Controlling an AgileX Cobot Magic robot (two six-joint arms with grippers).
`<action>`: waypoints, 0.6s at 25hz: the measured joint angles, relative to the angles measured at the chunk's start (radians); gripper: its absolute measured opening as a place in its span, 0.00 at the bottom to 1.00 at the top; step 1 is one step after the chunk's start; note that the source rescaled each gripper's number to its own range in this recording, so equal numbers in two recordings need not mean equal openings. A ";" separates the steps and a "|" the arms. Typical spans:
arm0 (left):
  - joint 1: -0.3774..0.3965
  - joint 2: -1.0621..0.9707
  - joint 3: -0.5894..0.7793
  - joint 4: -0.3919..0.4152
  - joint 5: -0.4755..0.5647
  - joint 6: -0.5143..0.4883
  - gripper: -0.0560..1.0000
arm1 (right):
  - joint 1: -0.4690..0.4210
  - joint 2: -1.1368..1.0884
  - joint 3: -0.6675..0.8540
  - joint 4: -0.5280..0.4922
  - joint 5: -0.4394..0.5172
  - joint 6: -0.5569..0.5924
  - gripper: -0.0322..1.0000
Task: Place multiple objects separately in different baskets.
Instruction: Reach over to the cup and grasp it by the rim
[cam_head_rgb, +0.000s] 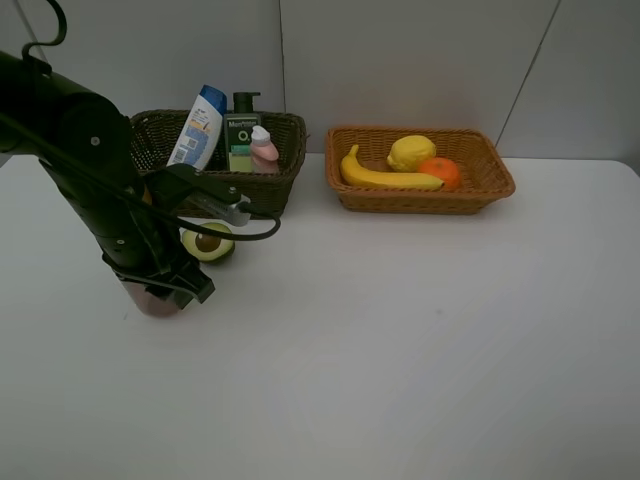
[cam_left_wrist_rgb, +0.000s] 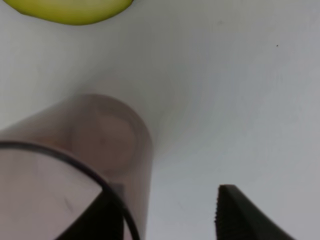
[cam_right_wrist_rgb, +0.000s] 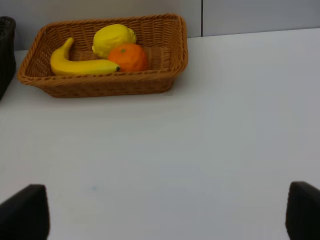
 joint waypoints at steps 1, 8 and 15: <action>0.000 0.000 0.000 0.000 0.000 0.000 0.43 | 0.000 0.000 0.000 0.000 0.000 0.000 1.00; 0.000 -0.003 -0.003 -0.010 0.001 0.001 0.05 | 0.000 0.000 0.000 0.000 0.000 0.000 1.00; 0.000 -0.003 -0.003 -0.015 0.007 0.001 0.05 | 0.000 0.000 0.000 0.000 0.000 0.000 1.00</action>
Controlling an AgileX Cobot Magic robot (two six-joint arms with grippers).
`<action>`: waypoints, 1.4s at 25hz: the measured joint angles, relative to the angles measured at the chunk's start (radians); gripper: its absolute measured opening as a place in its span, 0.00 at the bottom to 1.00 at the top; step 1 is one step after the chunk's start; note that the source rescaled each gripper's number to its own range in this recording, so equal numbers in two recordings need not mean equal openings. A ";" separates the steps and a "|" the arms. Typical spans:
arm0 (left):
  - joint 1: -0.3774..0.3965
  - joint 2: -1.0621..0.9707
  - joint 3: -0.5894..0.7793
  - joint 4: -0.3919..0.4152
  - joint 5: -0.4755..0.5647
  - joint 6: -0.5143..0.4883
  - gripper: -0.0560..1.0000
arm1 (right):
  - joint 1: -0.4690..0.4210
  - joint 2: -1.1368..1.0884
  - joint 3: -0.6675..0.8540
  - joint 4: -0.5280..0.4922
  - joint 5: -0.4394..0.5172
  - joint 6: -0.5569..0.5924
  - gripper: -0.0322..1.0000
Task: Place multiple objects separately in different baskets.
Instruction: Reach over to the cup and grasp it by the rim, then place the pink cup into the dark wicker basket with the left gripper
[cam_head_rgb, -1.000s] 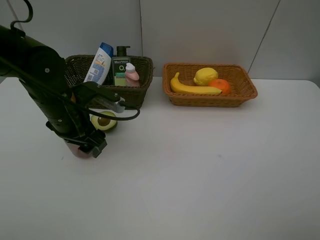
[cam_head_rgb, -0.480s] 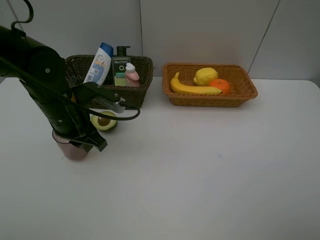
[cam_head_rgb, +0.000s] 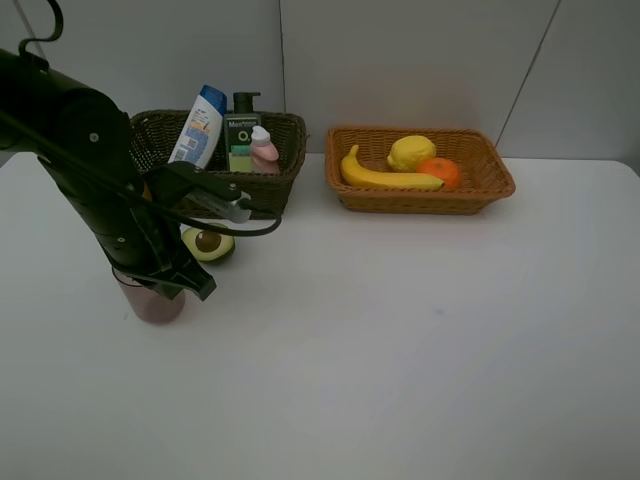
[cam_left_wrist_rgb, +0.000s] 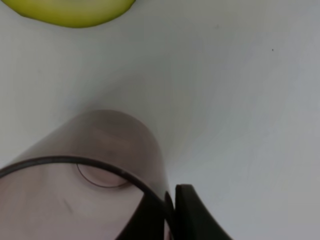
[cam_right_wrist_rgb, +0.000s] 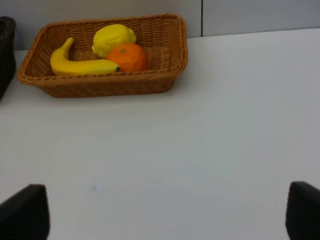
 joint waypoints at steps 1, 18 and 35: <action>0.000 0.000 0.000 0.000 0.001 0.000 0.05 | 0.000 0.000 0.000 0.000 0.000 0.000 1.00; 0.000 -0.035 -0.012 -0.009 0.081 -0.005 0.05 | 0.000 0.000 0.000 0.000 0.000 0.000 1.00; 0.020 -0.081 -0.309 0.009 0.426 -0.023 0.05 | 0.000 0.000 0.000 0.000 0.000 0.000 1.00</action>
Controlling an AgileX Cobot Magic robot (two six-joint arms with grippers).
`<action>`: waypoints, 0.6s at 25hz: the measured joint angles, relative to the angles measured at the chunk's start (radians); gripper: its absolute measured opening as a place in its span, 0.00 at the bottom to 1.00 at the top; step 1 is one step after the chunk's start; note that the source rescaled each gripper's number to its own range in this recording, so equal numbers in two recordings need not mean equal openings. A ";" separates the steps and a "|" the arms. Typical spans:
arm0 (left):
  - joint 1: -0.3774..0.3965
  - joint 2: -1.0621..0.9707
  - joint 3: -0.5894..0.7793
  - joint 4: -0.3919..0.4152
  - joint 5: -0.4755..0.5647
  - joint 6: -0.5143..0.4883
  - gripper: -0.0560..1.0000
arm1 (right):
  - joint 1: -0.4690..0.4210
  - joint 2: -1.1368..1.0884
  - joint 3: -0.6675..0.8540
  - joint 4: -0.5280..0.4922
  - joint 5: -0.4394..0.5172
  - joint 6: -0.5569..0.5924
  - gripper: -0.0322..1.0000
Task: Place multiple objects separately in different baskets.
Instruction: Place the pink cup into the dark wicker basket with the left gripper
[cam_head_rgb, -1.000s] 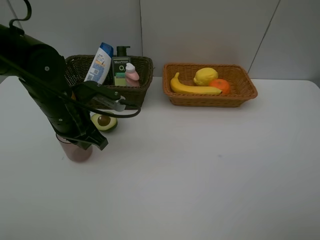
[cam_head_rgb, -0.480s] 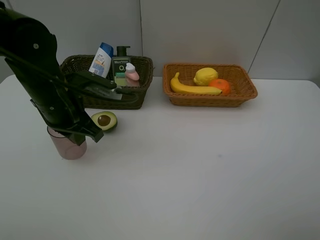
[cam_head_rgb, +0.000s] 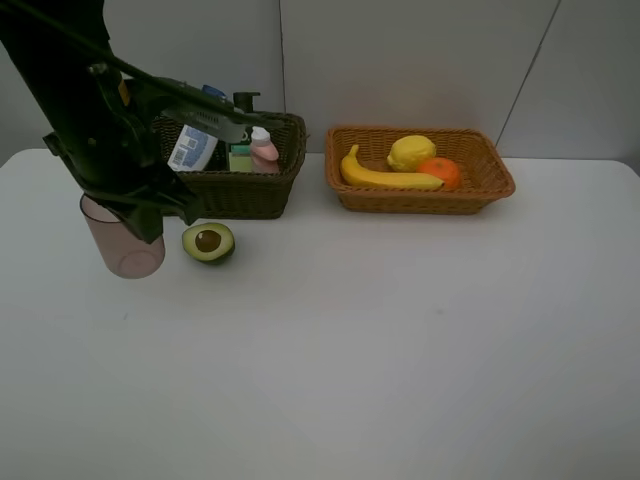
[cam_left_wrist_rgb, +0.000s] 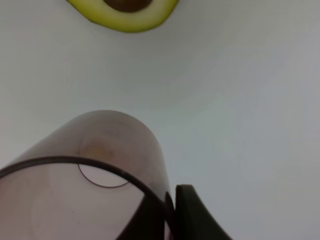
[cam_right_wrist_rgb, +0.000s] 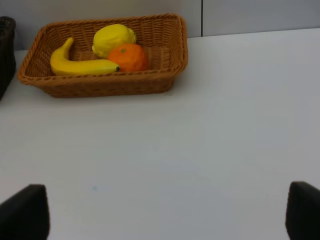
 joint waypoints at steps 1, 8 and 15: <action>0.009 0.000 -0.022 0.001 0.014 0.000 0.05 | 0.000 0.000 0.000 0.000 0.000 0.000 1.00; 0.076 0.000 -0.152 0.042 0.038 0.022 0.05 | 0.000 0.000 0.000 0.000 0.000 0.000 1.00; 0.111 0.037 -0.256 0.127 -0.068 0.070 0.05 | 0.000 0.000 0.000 0.000 0.000 0.000 1.00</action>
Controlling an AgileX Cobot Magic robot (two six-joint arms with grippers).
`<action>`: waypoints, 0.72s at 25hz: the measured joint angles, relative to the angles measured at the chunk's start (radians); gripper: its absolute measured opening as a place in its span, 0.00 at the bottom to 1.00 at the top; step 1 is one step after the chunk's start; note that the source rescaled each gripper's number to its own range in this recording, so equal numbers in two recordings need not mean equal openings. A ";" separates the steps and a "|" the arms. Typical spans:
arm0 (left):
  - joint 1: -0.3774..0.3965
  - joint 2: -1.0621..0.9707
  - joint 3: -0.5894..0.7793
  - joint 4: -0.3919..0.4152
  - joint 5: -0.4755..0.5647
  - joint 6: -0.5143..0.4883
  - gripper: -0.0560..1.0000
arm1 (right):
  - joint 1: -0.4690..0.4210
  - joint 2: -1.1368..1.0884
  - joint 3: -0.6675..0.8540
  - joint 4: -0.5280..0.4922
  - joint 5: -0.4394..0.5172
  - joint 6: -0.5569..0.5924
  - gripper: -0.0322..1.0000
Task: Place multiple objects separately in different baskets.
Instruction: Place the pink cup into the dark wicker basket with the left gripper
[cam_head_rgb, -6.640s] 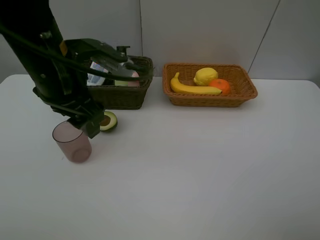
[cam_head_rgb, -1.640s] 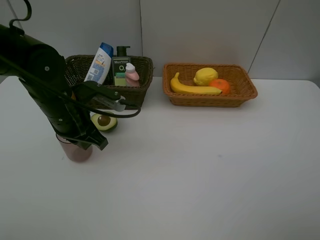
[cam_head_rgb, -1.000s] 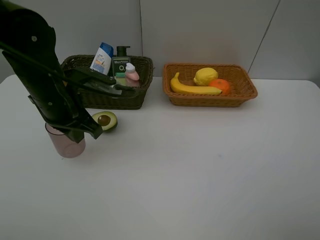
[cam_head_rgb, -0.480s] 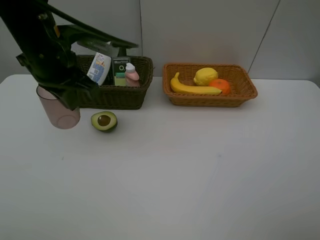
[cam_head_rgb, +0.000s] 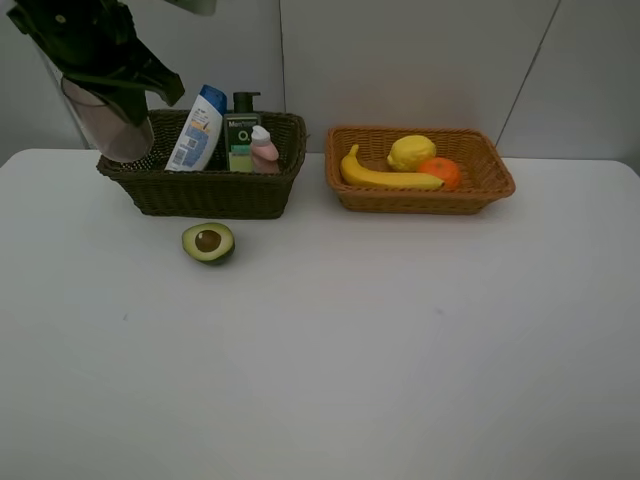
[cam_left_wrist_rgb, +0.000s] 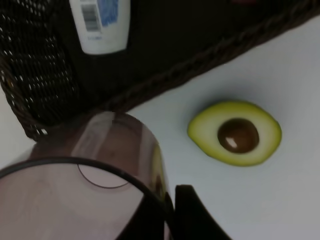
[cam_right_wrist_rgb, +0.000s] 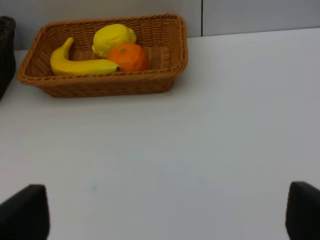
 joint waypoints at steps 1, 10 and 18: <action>0.004 0.012 -0.009 0.012 -0.018 0.000 0.05 | 0.000 0.000 0.000 0.000 0.000 0.000 1.00; 0.064 0.146 -0.015 0.179 -0.256 0.017 0.05 | 0.000 0.000 0.000 0.000 0.000 0.000 1.00; 0.104 0.288 -0.015 0.187 -0.473 0.068 0.05 | 0.000 0.000 0.000 0.000 0.000 0.000 1.00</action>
